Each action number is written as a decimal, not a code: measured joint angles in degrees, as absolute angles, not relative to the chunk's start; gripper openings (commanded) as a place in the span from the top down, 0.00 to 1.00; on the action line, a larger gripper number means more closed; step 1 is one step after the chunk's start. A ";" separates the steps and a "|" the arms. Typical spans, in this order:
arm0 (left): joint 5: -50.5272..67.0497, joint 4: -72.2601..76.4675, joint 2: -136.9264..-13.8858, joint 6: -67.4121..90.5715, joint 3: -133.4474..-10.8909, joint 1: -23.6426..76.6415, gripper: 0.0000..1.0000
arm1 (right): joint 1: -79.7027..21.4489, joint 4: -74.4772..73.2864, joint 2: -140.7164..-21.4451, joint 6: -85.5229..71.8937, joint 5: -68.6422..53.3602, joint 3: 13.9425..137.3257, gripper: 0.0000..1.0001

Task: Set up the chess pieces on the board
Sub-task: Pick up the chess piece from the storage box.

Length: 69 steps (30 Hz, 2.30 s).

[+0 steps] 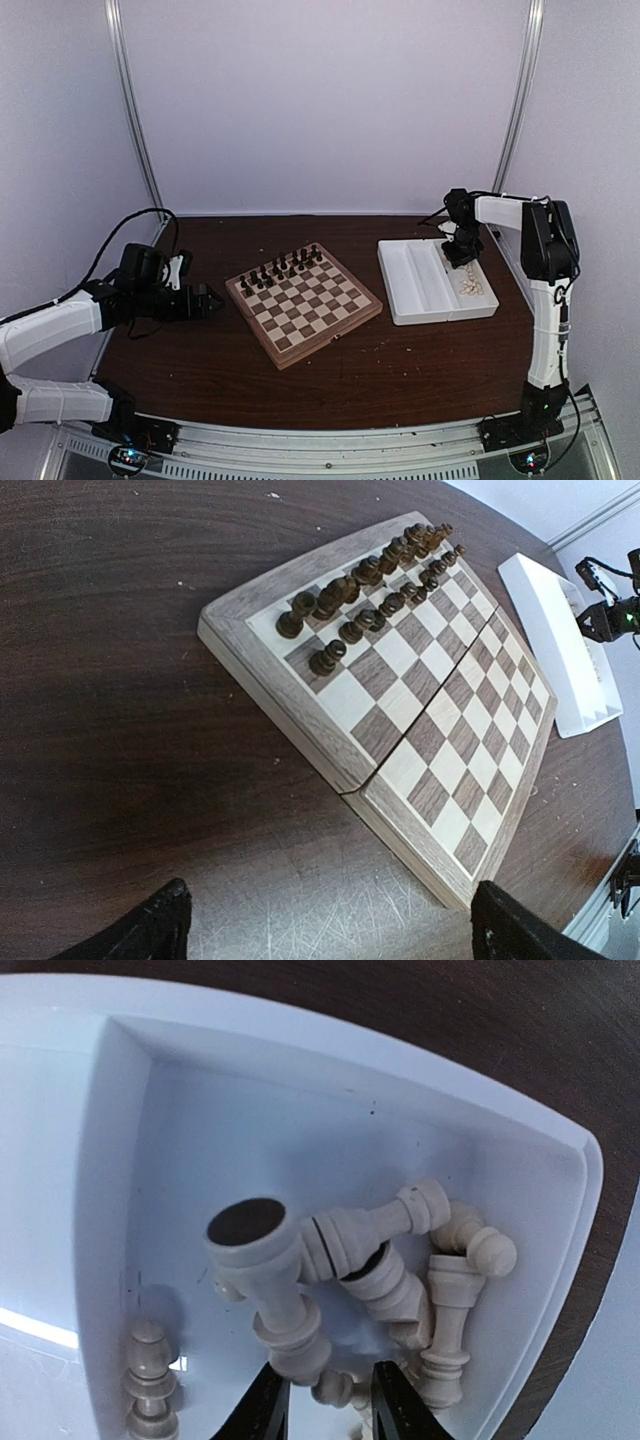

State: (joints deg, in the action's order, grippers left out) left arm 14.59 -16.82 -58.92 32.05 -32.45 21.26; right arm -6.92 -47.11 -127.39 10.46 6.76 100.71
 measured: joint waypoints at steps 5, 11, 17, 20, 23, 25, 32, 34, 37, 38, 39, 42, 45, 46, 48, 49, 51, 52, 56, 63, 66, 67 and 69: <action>14.57 -17.34 -59.61 32.08 -33.30 21.26 0.02 | -6.92 -47.09 -128.70 12.29 8.43 102.13 0.69; 14.55 -18.04 -60.49 32.29 -34.41 21.26 0.02 | -6.96 -47.86 -130.08 13.82 9.93 103.88 0.71; 14.59 -18.26 -61.49 32.27 -36.12 21.26 0.02 | -6.98 -48.14 -130.02 15.62 10.15 103.70 0.69; 14.61 -18.63 -62.15 32.25 -37.36 21.26 0.02 | -7.01 -47.94 -129.64 17.02 10.44 103.11 0.66; 14.61 -19.53 -62.19 32.23 -38.20 21.26 0.02 | -7.01 -47.83 -129.45 18.50 10.31 102.89 0.65; 14.63 -20.05 -62.22 32.21 -38.54 21.26 0.02 | -6.98 -47.94 -129.34 19.18 9.96 102.78 0.65; 14.98 -21.56 -62.48 32.25 -40.21 21.26 0.02 | -6.94 -48.69 -129.29 21.28 9.96 102.74 0.69; 15.25 -21.78 -62.78 32.25 -40.97 21.26 0.02 | -6.94 -49.04 -129.29 21.69 9.91 102.74 0.71; 15.40 -22.41 -63.22 32.27 -42.13 21.26 0.02 | -6.94 -49.47 -129.34 22.33 9.85 102.76 0.73; 15.44 -22.50 -63.29 32.32 -42.37 21.26 0.02 | -6.94 -49.74 -129.36 22.50 9.82 102.80 0.74; 15.46 -22.61 -63.31 32.42 -42.54 21.26 0.02 | -6.92 -50.06 -129.45 22.57 9.78 102.91 0.74; 15.49 -22.68 -63.31 32.77 -42.65 21.26 0.02 | -6.66 -52.42 -130.43 22.61 8.40 105.08 0.75; 15.49 -22.87 -63.33 33.15 -42.65 21.26 0.02 | -5.91 -54.39 -131.04 22.63 6.15 106.63 0.75; 15.49 -22.90 -63.33 33.21 -42.65 21.26 0.02 | -5.63 -54.72 -131.11 22.63 5.50 106.80 0.75; 15.51 -22.94 -63.31 33.47 -42.68 21.26 0.02 | -5.04 -55.35 -131.22 22.72 4.29 107.15 0.75; 15.53 -23.05 -63.31 33.56 -42.70 21.26 0.02 | -4.75 -55.77 -131.39 22.76 3.81 107.48 0.75; 15.62 -23.40 -63.31 33.67 -42.89 21.26 0.02 | -4.36 -56.36 -131.90 22.85 2.87 108.29 0.76; 15.66 -23.70 -63.31 33.76 -43.09 21.26 0.02 | -4.21 -56.77 -132.25 22.96 2.44 108.88 0.77; 15.70 -24.21 -63.31 33.80 -43.99 21.26 0.02 | -3.88 -59.18 -133.75 23.46 1.10 111.55 0.87; 15.73 -24.23 -63.09 34.39 -44.05 21.26 0.02 | -3.77 -59.48 -133.43 23.24 -0.21 111.31 0.93; 15.73 -24.21 -62.22 34.61 -43.68 21.26 0.02 | -3.75 -56.88 -131.44 22.57 -0.25 108.20 0.93; 15.77 -24.18 -61.98 34.63 -43.64 21.26 0.02 | -3.73 -56.03 -130.58 22.41 -0.34 106.96 0.93; 15.92 -24.16 -61.58 34.63 -43.59 21.26 0.02 | -3.73 -54.08 -128.68 22.04 -0.69 104.49 0.92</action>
State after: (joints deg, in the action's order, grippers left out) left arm 15.92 -24.16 -61.58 34.63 -43.59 21.26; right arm -3.73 -54.08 -128.68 22.04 -0.69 104.49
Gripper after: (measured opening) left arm 0.976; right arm 0.101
